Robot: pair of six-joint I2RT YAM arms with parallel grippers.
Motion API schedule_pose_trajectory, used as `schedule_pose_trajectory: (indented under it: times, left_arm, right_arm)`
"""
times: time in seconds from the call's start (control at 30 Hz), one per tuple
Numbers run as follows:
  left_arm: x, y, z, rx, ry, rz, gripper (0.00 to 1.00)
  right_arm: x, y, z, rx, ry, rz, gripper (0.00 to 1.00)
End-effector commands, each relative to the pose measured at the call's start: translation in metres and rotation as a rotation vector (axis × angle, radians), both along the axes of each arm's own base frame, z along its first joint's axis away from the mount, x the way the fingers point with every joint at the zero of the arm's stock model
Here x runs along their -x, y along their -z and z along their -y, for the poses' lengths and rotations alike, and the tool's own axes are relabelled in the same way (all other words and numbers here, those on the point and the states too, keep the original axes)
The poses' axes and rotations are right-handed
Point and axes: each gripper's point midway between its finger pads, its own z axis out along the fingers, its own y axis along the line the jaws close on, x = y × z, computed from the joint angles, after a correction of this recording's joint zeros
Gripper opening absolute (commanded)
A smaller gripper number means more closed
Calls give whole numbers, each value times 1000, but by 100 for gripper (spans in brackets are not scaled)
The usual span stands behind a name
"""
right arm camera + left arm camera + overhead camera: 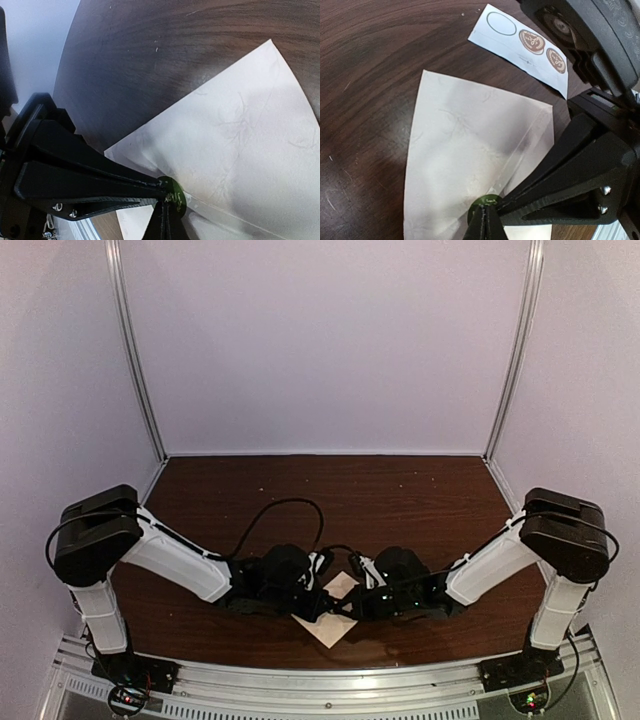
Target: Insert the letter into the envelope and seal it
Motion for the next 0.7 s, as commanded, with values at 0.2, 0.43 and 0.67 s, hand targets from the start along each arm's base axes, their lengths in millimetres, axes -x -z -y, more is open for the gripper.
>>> schedule_pose_trajectory:
  times: [0.2,0.43,0.67]
  left_arm:
    - [4,24,-30,-103,-35,-31,0]
    - [8,26,-41,-118,-49,-40,0]
    - [12,25,-41,-99,-40,-50,0]
  right_arm:
    - [-2,30,11,87,65,-44,0]
    - [-2,40,19,118,89,-68,0]
    - [-2,40,18,118,87,-70,0]
